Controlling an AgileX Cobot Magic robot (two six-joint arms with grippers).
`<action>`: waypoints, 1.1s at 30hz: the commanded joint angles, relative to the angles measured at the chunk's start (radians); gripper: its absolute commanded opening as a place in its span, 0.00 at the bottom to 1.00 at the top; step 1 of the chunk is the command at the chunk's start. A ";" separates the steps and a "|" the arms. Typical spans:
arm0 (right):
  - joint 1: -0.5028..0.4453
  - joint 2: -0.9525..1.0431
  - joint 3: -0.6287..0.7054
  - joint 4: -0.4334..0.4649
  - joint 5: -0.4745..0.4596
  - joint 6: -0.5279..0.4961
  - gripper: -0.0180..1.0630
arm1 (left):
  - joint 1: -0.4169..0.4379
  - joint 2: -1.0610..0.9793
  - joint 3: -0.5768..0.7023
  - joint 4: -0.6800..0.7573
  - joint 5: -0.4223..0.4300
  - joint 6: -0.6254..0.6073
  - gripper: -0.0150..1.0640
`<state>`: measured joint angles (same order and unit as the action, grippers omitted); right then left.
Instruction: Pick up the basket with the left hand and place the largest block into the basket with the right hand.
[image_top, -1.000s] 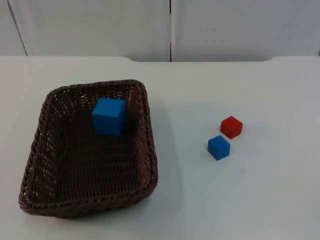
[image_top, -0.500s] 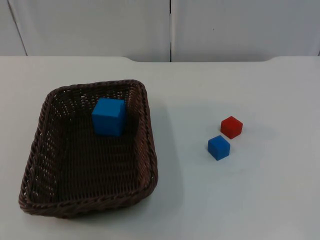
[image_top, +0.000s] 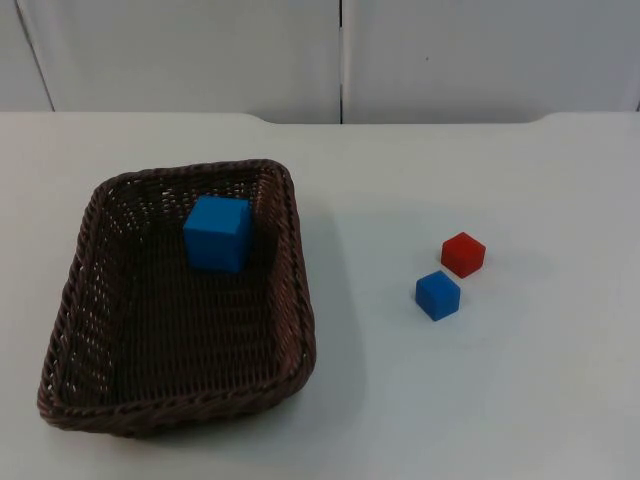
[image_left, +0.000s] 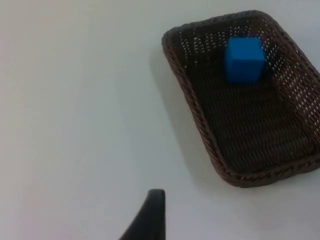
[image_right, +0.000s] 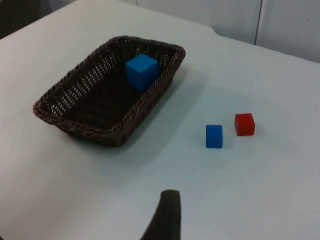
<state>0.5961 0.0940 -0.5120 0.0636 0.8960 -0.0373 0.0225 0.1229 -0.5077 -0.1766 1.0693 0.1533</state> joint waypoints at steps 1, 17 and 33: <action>-0.005 -0.051 -0.008 0.010 0.003 0.005 0.70 | 0.002 -0.006 0.003 0.007 -0.004 -0.009 0.85; 0.006 -0.094 -0.026 0.039 0.109 -0.004 0.70 | 0.002 -0.123 0.007 0.007 0.002 -0.009 0.85; 0.006 -0.094 -0.001 -0.028 0.183 0.007 0.70 | 0.002 -0.123 0.013 0.015 0.007 -0.017 0.85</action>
<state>0.5961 0.0041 -0.5158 0.0406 1.0909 -0.0294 0.0225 0.0036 -0.5006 -0.1685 1.0734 0.1445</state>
